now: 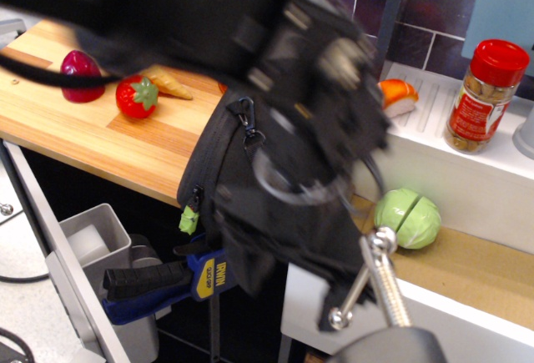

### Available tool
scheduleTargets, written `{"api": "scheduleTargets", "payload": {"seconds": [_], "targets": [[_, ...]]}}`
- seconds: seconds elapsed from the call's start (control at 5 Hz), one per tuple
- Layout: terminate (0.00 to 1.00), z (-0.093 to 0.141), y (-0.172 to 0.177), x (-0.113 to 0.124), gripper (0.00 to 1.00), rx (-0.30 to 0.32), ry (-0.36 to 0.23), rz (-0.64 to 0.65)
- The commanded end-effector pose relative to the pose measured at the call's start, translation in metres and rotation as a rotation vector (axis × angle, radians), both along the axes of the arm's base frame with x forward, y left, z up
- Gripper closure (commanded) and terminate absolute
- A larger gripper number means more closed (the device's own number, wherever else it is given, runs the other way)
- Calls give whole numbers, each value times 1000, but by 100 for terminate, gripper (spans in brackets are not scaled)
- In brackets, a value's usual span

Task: Unzip zipper bag

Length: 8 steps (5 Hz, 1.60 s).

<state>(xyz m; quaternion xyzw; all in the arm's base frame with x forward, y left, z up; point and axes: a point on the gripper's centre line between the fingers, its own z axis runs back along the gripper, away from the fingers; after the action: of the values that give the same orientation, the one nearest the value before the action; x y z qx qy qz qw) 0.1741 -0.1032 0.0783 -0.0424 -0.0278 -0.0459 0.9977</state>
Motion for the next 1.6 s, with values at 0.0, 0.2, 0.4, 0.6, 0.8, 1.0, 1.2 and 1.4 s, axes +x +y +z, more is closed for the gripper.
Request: {"api": "scheduleTargets", "payload": {"seconds": [0.0,0.2,0.4,0.6,0.8,1.0,1.2,1.4], "targets": [[0,15,22,18,0,15,11,-61],[0,14,39,30,0,28,88,-81],[0,2,55,27,0,51,38,-119],[0,-14,63,16,0,77,15,-141],[0,-26,73,11,0,101,-1,-156],[0,-34,76,15,0,118,-26,-142],[0,-36,77,28,0,127,-49,-118],[0,-35,80,37,0,128,-64,-106]]}}
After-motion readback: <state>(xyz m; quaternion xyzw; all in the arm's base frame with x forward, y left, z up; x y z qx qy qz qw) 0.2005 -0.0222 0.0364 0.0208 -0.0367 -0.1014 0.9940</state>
